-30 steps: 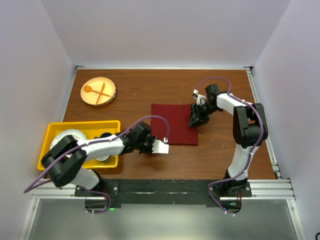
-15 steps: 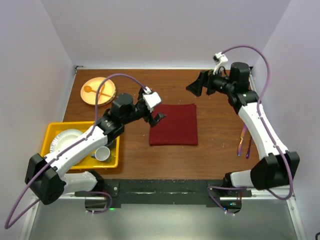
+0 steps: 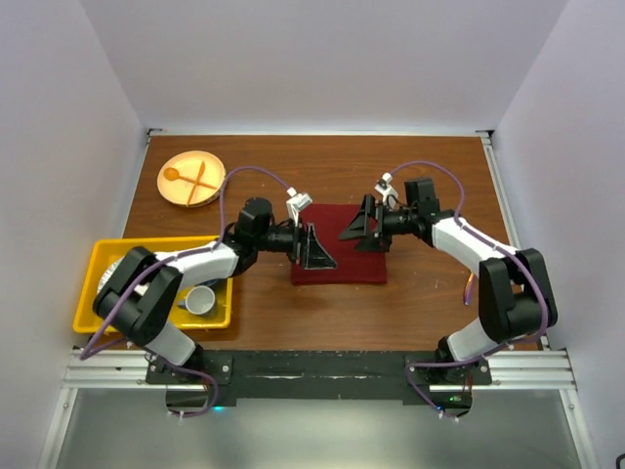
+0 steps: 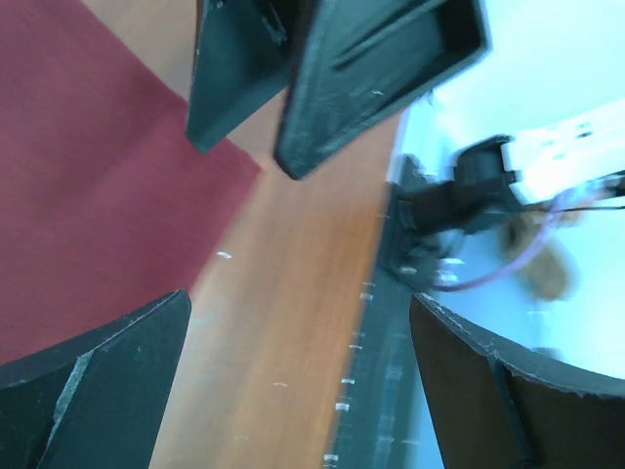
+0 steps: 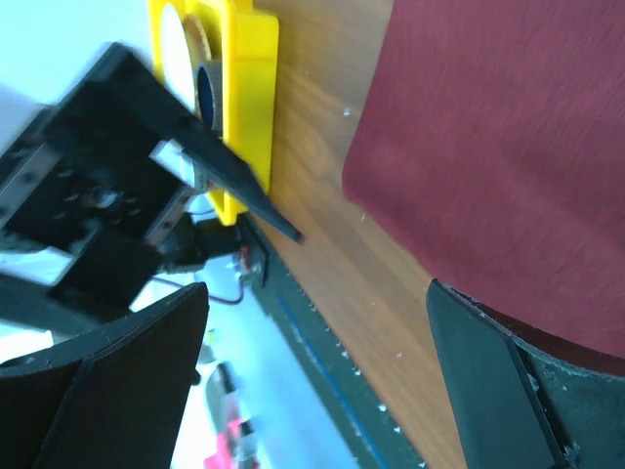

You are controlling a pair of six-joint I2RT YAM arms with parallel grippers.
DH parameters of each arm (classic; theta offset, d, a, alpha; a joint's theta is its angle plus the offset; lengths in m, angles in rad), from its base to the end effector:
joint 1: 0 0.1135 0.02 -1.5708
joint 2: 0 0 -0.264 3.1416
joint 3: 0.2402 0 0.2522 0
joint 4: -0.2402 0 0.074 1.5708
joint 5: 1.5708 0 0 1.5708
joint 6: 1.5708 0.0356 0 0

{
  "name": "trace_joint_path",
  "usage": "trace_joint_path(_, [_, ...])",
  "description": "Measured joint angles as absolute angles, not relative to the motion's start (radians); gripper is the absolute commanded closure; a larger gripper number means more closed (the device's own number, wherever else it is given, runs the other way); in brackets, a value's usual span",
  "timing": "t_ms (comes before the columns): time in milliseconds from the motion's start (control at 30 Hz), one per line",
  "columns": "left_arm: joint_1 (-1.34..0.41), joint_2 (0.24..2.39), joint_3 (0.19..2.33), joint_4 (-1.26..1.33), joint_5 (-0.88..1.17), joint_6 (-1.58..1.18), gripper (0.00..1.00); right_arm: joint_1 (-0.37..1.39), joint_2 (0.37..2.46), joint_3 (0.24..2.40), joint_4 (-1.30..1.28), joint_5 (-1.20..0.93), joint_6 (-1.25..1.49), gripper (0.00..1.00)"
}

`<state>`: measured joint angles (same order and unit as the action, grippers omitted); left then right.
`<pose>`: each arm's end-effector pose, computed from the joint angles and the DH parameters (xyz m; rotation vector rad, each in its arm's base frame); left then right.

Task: Fold the napkin into a case and place the utensils inside
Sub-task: Smooth out the lower triangle-folded napkin at the center of the board.

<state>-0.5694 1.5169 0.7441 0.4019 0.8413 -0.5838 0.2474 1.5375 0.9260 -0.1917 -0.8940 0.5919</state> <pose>0.2503 -0.1917 0.2136 0.6135 2.0576 -1.5356 0.2968 0.1036 0.2166 -0.0465 2.4532 1.4509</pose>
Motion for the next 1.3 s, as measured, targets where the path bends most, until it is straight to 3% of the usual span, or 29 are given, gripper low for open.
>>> trace_joint_path(500, [-0.550,1.852,0.649,0.850,0.984,-1.041,0.00,0.255,1.719,0.777,-0.028,-0.999,0.713,0.02])
trace_joint_path(900, [-0.488,1.930,0.646,0.793,0.994,-1.031,0.00,0.146,1.898,0.851,-0.196,-1.178,0.353,0.02])
trace_joint_path(1300, [-0.474,1.862,0.672,0.622,1.016,-0.865,0.00,0.098,1.855,0.942,-0.489,-1.113,0.218,0.02])
